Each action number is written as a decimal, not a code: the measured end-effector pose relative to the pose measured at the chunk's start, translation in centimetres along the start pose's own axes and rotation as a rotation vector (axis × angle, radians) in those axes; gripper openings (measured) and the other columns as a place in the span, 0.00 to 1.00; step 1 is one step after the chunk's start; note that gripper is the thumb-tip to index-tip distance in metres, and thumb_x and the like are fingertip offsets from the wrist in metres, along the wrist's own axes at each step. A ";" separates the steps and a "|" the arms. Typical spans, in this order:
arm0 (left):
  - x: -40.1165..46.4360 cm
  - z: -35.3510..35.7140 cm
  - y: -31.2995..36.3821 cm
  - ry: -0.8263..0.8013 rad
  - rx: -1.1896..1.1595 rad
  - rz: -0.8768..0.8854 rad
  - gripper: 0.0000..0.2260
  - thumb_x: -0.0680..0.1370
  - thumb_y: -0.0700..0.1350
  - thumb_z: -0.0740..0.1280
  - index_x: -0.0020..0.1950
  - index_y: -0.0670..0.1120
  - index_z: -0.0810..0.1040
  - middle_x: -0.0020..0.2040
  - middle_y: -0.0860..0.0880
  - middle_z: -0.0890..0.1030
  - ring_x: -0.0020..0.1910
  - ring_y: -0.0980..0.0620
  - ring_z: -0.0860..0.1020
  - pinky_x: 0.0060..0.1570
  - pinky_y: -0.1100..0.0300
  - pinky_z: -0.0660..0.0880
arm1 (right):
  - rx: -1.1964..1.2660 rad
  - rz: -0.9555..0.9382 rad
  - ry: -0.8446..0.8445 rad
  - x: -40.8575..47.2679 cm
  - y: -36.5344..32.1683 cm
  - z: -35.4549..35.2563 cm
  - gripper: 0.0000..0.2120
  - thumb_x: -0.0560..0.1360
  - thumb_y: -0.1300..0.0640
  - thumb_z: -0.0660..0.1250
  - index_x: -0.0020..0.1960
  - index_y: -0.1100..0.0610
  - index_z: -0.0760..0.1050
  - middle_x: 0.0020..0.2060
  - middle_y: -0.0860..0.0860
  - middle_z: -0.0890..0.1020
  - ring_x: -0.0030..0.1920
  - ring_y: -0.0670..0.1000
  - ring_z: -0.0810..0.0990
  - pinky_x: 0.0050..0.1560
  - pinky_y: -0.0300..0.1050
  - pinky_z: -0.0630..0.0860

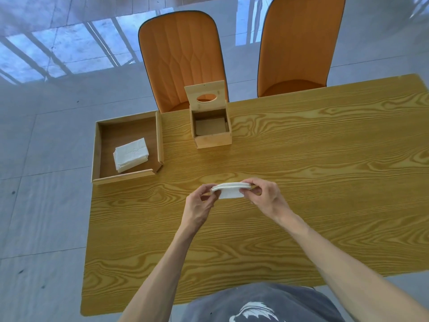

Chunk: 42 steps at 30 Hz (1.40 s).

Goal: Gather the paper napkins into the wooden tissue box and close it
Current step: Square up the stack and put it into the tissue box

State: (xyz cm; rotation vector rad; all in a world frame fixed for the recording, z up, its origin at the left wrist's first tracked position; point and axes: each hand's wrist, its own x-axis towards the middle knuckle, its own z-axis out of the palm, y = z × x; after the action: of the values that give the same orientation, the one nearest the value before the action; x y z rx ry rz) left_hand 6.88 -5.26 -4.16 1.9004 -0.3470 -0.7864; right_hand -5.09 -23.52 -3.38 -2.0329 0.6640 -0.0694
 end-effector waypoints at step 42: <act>18.2 -4.2 8.5 0.422 0.387 -0.031 0.16 0.78 0.60 0.67 0.58 0.52 0.83 0.59 0.50 0.76 0.60 0.48 0.75 0.47 0.56 0.70 | -0.411 -0.072 0.213 20.5 -6.9 -0.8 0.13 0.79 0.45 0.65 0.53 0.52 0.82 0.49 0.51 0.82 0.51 0.52 0.79 0.42 0.42 0.71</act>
State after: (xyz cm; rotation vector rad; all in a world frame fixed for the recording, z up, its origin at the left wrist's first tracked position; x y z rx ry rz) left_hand 24.13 -16.27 -2.16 2.3763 -0.2149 -0.3330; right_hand 15.08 -31.31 -1.69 -2.4685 0.7863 -0.2081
